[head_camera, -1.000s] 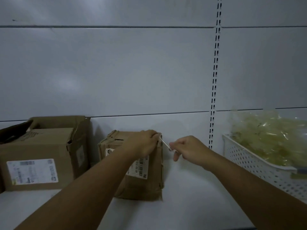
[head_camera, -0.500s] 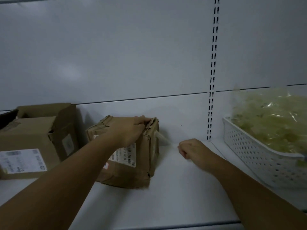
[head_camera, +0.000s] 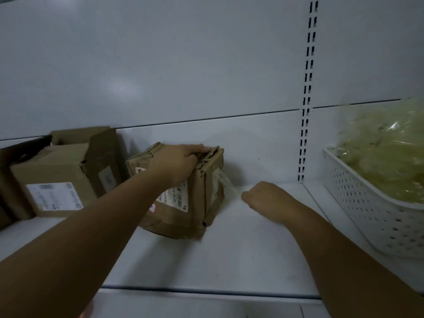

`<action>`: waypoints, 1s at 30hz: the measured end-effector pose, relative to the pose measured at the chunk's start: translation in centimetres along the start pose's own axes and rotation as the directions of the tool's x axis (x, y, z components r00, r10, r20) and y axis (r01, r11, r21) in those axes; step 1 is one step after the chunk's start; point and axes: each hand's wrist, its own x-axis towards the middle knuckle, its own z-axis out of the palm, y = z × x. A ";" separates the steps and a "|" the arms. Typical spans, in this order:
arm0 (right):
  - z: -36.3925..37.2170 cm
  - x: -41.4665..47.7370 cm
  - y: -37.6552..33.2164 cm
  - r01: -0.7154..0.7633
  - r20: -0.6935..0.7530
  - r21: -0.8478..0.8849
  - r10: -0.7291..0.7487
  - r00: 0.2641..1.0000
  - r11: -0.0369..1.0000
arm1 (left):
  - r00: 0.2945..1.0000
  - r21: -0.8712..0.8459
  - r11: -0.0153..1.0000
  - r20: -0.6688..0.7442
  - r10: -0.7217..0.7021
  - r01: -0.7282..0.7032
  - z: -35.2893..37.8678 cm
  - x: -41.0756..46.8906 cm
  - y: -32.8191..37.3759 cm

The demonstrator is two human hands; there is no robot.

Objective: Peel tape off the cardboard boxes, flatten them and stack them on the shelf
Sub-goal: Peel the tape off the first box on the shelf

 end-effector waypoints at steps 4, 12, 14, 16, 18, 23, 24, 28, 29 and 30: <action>-0.1 0.0 0.3 0.097 -0.197 0.286 -0.040 0.979 0.953 | 0.961 0.099 0.992 -0.260 0.096 -0.072 0.3 -0.8 1.2; -2.4 -0.7 -0.1 0.366 -0.433 0.844 0.096 0.896 0.392 | 0.979 0.008 0.987 0.124 -0.160 0.160 -0.1 0.2 3.3; -2.4 -0.8 -0.2 0.363 -0.384 0.896 0.035 0.923 0.257 | 0.987 0.064 0.990 0.093 -0.128 0.122 0.1 0.1 3.1; -2.3 -0.9 -0.3 0.328 -0.320 0.937 -0.081 0.944 0.121 | 0.990 0.051 0.993 0.094 -0.106 0.102 0.3 0.1 3.0; -2.0 -1.2 -0.7 0.287 -0.266 0.954 -0.199 0.943 0.085 | 0.989 -0.027 0.994 0.110 -0.100 0.103 0.5 0.3 2.9; -1.4 -1.2 -1.4 0.332 -0.297 0.912 -0.171 0.940 0.241 | 0.988 -0.047 0.993 0.115 -0.103 0.109 0.6 0.7 2.6; -1.3 -1.0 -1.4 0.335 -0.310 0.894 -0.131 0.942 0.298 | 0.987 -0.053 0.992 0.120 -0.107 0.114 0.7 0.8 2.6; -0.4 -0.4 -1.7 0.275 -0.314 0.858 0.018 0.949 0.433 | 0.992 -0.013 0.998 0.111 -0.066 0.068 1.0 0.5 2.9; -0.2 -0.2 -1.9 0.258 -0.312 0.867 0.060 0.948 0.427 | 0.993 0.001 0.999 0.109 -0.050 0.050 1.0 0.4 3.0; 0.0 0.0 -2.0 0.239 -0.311 0.872 0.107 0.944 0.427 | 0.993 0.017 0.999 0.109 -0.035 0.033 1.0 0.5 3.0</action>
